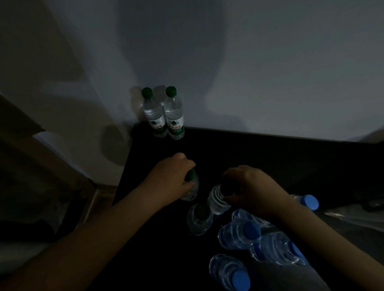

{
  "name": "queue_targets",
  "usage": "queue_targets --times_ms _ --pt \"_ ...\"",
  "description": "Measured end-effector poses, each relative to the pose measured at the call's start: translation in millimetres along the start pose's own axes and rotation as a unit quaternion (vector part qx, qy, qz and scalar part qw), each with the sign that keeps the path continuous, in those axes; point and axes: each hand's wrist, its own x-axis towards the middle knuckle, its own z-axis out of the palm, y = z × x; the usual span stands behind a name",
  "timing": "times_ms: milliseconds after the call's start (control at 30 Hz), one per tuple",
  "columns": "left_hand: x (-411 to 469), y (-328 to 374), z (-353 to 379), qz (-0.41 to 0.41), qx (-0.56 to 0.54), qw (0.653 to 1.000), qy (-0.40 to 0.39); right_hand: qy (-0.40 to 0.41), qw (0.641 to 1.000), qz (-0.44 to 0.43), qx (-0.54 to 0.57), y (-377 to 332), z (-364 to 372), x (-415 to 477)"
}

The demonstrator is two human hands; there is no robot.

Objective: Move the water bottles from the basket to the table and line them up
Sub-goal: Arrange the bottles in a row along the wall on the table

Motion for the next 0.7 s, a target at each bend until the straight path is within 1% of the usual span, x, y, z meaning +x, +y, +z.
queue_targets --times_ms 100,200,333,433,533,700 --pt "5.1 -0.2 -1.2 -0.001 0.014 1.000 0.002 -0.048 0.998 -0.016 -0.034 0.3 0.7 9.7" --pt "7.7 -0.9 -1.3 0.001 0.008 1.000 0.010 -0.056 0.997 -0.023 -0.053 1.0 -2.5 17.0" --pt "10.9 -3.1 -0.5 0.005 0.009 1.000 0.017 -0.042 0.997 -0.027 -0.064 0.6 -3.5 21.2" --pt "15.4 -5.3 -1.5 0.007 0.022 1.000 0.006 -0.035 0.997 -0.012 -0.061 1.8 -8.9 23.5" --pt "18.9 -7.6 -1.2 0.013 0.008 1.000 -0.001 -0.012 0.998 -0.012 -0.062 4.1 -16.2 26.2" --pt "29.1 -13.1 -11.2 0.027 0.000 1.000 0.011 0.029 0.998 -0.013 -0.053 7.9 -40.2 33.3"
